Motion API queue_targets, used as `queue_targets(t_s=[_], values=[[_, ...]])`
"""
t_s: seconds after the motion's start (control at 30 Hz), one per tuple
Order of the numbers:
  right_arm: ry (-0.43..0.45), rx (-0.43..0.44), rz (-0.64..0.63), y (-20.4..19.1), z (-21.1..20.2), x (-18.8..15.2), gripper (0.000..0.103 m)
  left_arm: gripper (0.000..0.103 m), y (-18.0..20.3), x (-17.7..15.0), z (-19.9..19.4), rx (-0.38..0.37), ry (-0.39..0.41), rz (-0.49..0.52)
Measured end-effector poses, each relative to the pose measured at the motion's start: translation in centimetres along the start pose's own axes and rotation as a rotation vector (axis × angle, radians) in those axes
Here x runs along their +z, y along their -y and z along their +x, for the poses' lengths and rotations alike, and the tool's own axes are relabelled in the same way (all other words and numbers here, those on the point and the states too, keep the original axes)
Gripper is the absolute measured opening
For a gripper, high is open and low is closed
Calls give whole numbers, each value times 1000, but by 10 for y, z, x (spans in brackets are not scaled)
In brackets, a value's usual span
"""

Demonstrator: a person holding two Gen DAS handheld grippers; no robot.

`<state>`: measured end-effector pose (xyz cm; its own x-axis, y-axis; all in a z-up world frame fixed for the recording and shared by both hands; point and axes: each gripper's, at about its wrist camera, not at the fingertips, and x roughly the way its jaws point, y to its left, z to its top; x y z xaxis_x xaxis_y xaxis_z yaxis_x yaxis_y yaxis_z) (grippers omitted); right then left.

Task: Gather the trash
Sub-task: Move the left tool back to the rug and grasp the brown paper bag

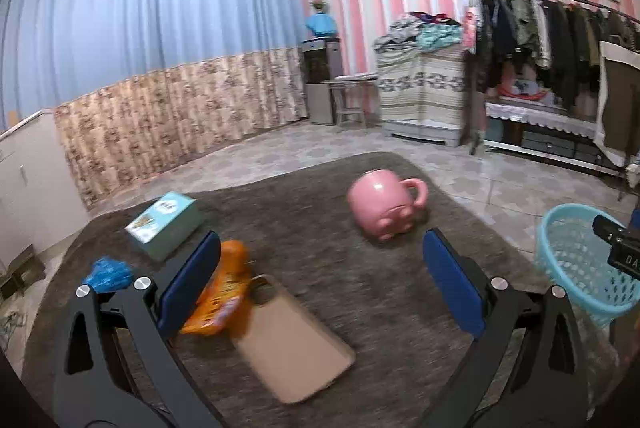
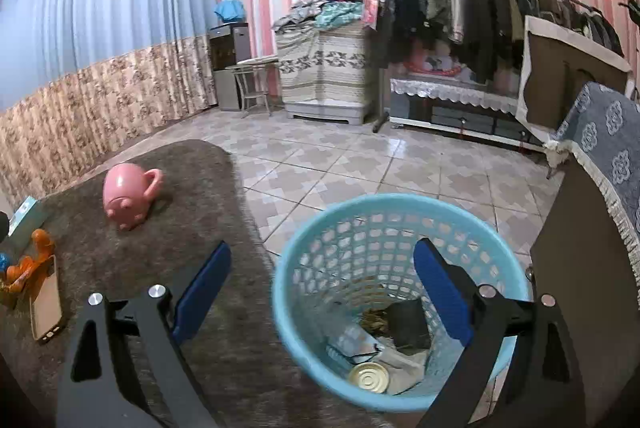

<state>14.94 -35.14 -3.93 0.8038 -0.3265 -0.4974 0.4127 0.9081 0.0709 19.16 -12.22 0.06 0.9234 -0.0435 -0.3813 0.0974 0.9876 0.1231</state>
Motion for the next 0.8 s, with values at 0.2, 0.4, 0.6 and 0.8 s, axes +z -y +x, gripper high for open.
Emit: queue_targets(t_s=[0.2,0.4,0.6,0.8], values=[[13,52,-63,-38,-10,-4,91,98,-43,-10,-4,63,-15,-39],[13,100,-98,-67,-17,-11,91,98,-73,-20,-5,125,-25,-35],[12,131,-144,-93,-22,-17,91,98,-107,-34,-12,155,-33,-69],[10,166,-183,-115,-26,-23,91,98,-133,-47,-14,178,-56,-102]])
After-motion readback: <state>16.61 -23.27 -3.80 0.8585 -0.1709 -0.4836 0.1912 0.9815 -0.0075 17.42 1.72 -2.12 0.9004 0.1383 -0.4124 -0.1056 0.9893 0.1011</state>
